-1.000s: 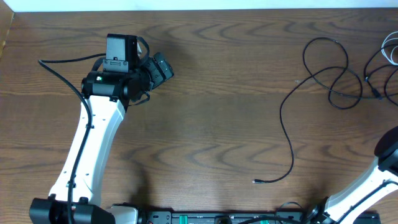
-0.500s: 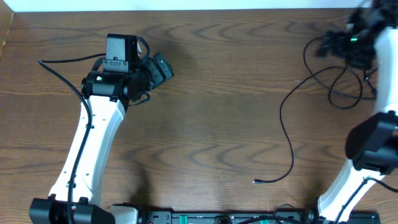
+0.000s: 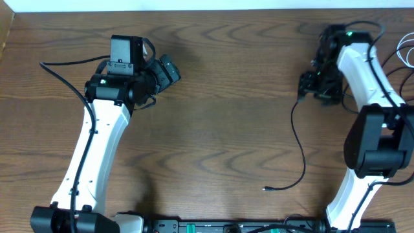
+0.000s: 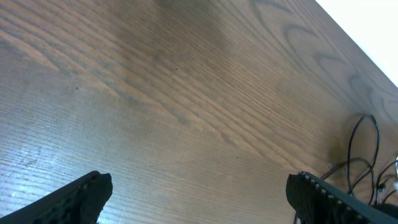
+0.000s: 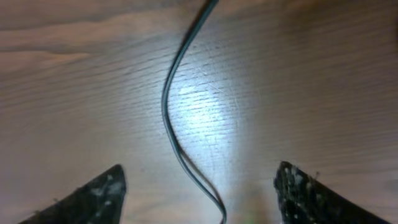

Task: Untangle cables

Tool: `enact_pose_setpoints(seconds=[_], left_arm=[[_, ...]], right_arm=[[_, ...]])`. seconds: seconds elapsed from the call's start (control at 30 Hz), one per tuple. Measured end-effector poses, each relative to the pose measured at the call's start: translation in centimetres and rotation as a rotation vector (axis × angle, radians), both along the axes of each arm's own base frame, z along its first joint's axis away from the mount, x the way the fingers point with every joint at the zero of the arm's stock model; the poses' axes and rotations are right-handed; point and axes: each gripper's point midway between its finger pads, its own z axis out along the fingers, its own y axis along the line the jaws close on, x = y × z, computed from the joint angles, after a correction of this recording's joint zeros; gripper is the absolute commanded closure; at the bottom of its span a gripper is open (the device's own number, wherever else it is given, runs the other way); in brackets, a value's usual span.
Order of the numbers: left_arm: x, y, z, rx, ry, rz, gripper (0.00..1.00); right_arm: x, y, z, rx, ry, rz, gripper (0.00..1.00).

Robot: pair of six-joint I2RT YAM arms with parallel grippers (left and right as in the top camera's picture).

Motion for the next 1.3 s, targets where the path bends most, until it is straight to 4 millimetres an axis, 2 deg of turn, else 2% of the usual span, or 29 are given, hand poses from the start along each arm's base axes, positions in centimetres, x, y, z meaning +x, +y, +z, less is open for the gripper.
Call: enact_pose_setpoints(seconds=[0.23, 0.5, 0.8, 1.1, 1.2, 1.3], left_arm=[[0.0, 0.0, 0.0, 0.0, 0.0, 0.0, 0.05], [0.0, 0.0, 0.0, 0.0, 0.0, 0.0, 0.05], [0.0, 0.0, 0.0, 0.0, 0.0, 0.0, 0.05], [0.0, 0.0, 0.0, 0.0, 0.0, 0.0, 0.05], [0.0, 0.0, 0.0, 0.0, 0.0, 0.0, 0.05], [0.0, 0.0, 0.0, 0.0, 0.001, 0.0, 0.05]], right_arm=[[0.4, 2.1, -3.4, -0.017, -0.05, 0.024, 0.58], [-1.1, 3.2, -6.6, -0.048, -0.043, 0.013, 0.75], [-0.4, 2.4, -6.8, -0.097, -0.098, -0.001, 0.99], [0.1, 1.3, -6.6, -0.148, -0.152, -0.02, 0.99], [0.5, -0.7, -6.0, -0.163, -0.142, -0.064, 0.99], [2.1, -4.5, -3.2, -0.176, -0.16, -0.136, 0.99]])
